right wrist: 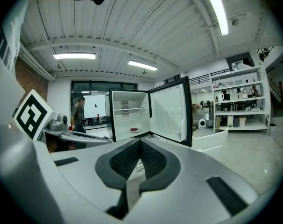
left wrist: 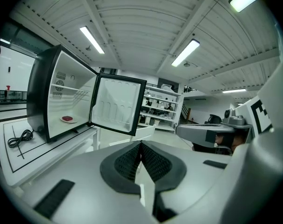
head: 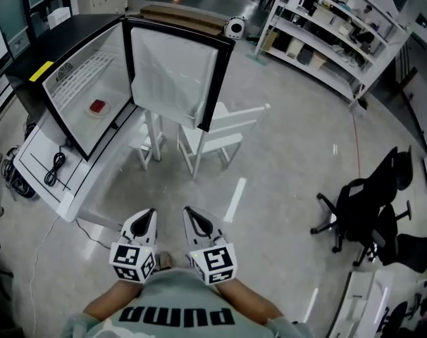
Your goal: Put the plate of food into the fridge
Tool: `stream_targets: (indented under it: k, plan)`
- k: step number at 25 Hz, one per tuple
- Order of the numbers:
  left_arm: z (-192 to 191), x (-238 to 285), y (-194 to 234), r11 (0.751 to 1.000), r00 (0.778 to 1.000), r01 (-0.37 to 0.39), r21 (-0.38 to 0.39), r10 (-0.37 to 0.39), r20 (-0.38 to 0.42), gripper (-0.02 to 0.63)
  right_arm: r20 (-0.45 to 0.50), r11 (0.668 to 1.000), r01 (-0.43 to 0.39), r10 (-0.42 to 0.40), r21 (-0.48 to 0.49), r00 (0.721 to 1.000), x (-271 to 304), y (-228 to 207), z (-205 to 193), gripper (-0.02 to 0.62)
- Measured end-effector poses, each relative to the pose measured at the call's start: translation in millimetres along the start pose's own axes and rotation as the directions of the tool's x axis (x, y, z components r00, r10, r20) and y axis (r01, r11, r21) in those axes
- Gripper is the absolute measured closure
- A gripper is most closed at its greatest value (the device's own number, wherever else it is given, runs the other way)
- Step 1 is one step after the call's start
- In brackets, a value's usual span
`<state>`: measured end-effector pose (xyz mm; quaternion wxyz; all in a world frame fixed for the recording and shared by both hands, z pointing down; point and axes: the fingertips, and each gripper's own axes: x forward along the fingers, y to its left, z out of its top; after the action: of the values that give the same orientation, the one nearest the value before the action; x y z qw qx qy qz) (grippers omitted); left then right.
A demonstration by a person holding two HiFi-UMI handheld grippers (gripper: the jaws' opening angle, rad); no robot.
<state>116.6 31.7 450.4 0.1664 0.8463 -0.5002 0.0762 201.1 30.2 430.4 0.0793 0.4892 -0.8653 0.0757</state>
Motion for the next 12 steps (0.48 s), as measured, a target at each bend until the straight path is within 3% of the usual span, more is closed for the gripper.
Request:
stream_targets:
  k: [12]
  plan:
    - [4.9, 12.6, -1.3, 1.0, 1.0, 0.021, -0.013, -0.021, 0.012, 0.601, 0.009, 1.0, 0.016, -0.016, -0.012, 1.0, 0.8, -6.0, 5.1, 0.591]
